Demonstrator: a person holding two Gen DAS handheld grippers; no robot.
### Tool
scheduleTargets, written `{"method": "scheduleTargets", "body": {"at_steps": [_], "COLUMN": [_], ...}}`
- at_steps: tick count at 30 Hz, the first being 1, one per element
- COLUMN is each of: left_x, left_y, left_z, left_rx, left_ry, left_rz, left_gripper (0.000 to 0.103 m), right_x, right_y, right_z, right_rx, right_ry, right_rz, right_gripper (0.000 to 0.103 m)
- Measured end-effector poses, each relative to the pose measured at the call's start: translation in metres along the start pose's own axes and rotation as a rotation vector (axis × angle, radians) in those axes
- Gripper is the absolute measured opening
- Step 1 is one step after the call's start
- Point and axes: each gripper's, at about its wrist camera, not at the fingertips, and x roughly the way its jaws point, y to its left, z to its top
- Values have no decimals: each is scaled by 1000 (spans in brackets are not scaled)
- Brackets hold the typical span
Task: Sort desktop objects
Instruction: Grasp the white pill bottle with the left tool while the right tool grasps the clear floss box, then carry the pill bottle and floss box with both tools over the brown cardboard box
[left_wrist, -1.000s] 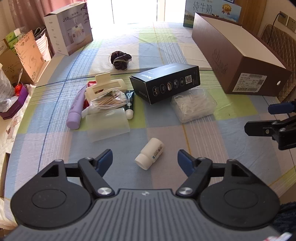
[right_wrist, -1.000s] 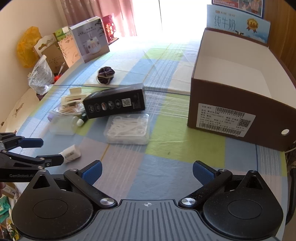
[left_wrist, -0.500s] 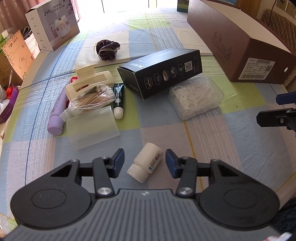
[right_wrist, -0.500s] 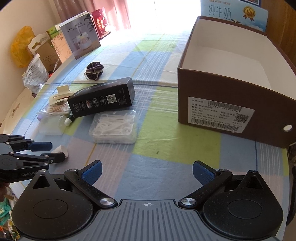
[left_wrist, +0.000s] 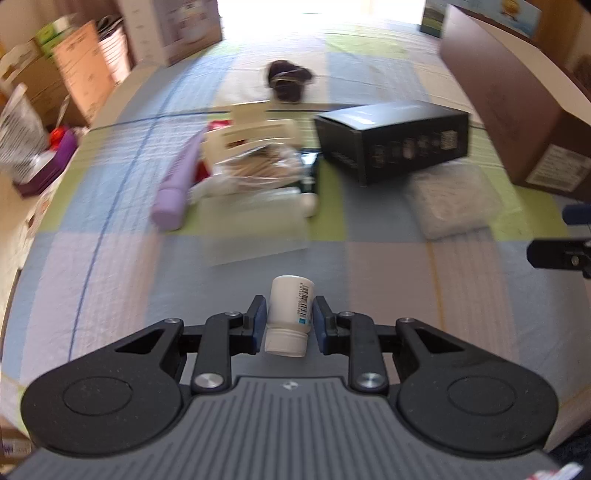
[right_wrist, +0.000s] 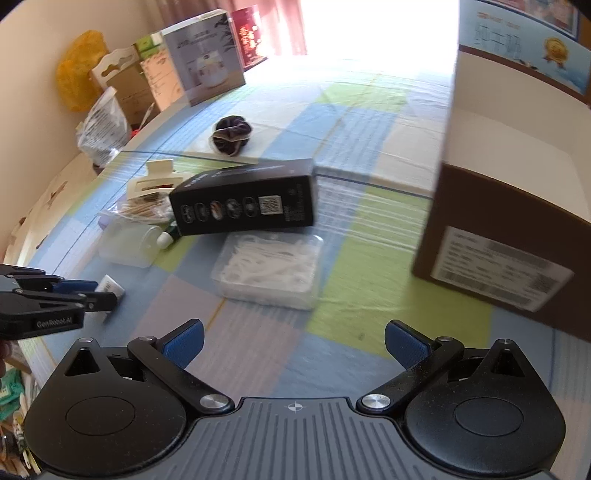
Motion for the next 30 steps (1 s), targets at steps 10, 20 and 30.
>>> {"method": "scheduleTargets", "body": {"at_steps": [10, 20, 30], "left_x": [-1, 1, -1], "left_y": [36, 44, 35], "left_z": [-1, 4, 3], "left_rx": [-149, -167, -140], "left_ry": [10, 9, 17], "left_rz": [69, 89, 61], "left_gripper": [23, 23, 23], "right_x": [41, 66, 50], "right_y": [25, 26, 15], "right_z": [19, 24, 6], "right_rx": [-64, -39, -81], "right_ry": [-24, -36, 7], "right_rz": [-31, -85, -51], "right_gripper": [101, 97, 85]}}
